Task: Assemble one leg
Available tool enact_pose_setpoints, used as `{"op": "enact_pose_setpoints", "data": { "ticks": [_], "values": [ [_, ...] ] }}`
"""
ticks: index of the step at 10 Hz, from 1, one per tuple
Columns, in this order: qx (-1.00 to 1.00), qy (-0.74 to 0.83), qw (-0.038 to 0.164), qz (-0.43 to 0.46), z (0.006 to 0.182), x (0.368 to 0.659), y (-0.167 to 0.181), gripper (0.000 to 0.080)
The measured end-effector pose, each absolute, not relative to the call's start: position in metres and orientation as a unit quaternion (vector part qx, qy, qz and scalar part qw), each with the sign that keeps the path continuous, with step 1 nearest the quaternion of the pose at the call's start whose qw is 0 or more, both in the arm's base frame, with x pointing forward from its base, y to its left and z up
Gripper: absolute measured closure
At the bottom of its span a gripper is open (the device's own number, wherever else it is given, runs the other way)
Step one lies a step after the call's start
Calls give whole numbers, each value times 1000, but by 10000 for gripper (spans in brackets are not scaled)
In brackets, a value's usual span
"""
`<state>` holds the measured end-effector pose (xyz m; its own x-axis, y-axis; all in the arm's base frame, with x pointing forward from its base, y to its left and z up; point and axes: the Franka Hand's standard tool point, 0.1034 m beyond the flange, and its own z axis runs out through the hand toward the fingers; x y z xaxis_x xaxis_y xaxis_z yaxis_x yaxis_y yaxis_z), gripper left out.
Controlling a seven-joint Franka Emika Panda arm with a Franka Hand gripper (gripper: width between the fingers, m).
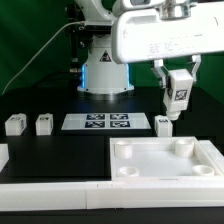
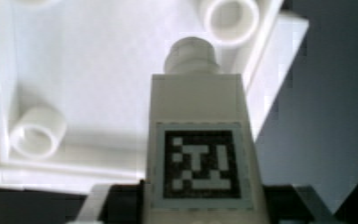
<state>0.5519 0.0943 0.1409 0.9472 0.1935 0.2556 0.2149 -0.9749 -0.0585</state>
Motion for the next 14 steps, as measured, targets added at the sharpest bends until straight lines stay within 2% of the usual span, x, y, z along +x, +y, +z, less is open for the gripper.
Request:
{"op": "enact_pose_setpoints", "data": {
  "ticks": [5,6,7,8,9,12,14],
  "values": [
    [-985,-104,42,-133,138,552,94,506],
    [-976,-111,37,-184,141,559,92,506],
    [-967,-114,29,-227,135,555,87,506],
    [-969,-115,31,-217,130,556,87,506],
    [-968,-118,32,-219,134,571,88,506],
    [-965,-118,39,-230,127,605,96,506],
    [-962,-119,43,-242,127,618,103,506]
  ]
}}
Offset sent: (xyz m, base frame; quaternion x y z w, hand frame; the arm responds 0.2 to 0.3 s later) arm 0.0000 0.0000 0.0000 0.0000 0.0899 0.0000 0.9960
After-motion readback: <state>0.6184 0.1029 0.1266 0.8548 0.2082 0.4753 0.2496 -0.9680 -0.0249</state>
